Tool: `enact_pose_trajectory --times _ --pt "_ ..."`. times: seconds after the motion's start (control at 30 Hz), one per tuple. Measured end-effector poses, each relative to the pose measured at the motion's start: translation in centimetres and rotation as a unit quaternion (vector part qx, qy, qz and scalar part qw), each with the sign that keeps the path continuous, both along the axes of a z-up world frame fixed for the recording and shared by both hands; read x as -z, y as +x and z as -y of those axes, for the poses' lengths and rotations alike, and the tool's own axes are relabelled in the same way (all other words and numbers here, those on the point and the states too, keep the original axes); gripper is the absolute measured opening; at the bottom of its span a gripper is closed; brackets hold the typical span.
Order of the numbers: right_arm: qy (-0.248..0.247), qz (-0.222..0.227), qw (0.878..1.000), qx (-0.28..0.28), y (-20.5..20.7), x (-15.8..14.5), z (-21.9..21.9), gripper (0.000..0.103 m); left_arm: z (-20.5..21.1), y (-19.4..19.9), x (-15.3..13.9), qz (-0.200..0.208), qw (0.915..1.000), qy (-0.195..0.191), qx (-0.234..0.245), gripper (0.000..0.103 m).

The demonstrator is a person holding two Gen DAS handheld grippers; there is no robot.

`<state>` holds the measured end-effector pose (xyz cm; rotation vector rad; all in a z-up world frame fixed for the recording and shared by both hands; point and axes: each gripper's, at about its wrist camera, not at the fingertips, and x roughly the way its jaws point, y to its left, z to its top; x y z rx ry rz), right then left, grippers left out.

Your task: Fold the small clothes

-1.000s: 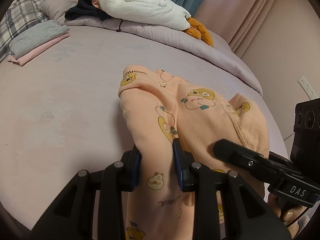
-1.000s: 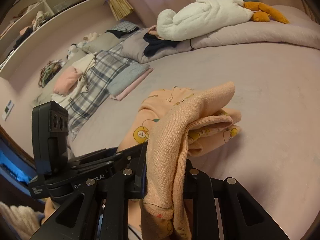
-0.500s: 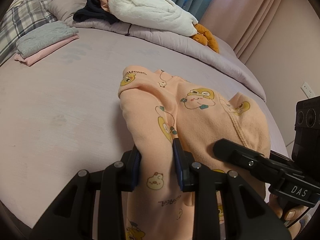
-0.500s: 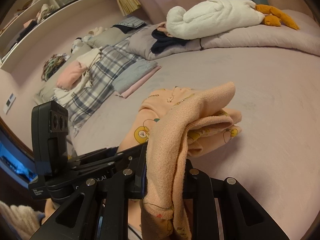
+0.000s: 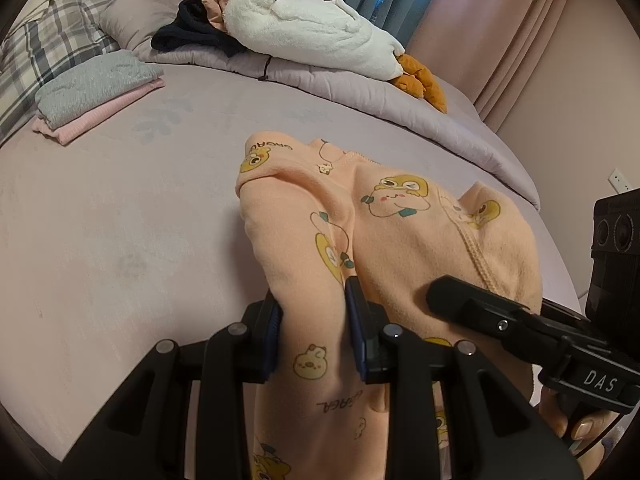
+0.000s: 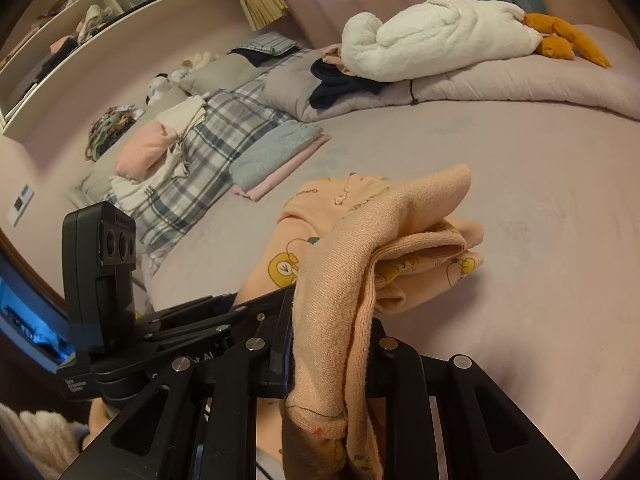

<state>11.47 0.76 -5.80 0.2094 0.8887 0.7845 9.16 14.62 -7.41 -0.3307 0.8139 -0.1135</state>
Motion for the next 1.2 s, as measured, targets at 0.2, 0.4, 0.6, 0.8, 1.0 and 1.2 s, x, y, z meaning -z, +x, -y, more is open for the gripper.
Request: enact_pose_trajectory --times 0.2,0.4,0.6,0.8,1.0,1.2 --pt "-0.001 -0.001 1.000 -0.001 0.8 0.0 -0.4 0.024 -0.4 1.2 0.1 -0.004 1.0000 0.002 -0.002 0.028" --pt "-0.001 -0.003 1.000 0.004 1.1 0.1 -0.5 0.024 -0.7 2.3 0.2 -0.006 1.0000 0.004 0.001 0.028" --pt "-0.005 -0.002 1.000 0.008 1.4 0.1 -0.7 0.024 -0.9 3.5 0.4 -0.009 1.0000 0.002 0.002 0.028" --pt "-0.011 -0.003 1.000 0.011 1.9 0.3 -1.2 0.024 -1.2 4.6 0.8 -0.014 0.9999 0.001 0.000 0.028" --pt "-0.013 -0.004 1.000 0.013 2.9 0.5 -1.7 0.024 -1.7 6.0 1.1 -0.016 0.9999 0.001 -0.002 0.028" --pt "-0.013 -0.003 1.000 0.019 3.8 0.8 -1.9 0.024 -1.9 7.7 1.4 -0.017 0.9998 0.006 0.000 0.028"
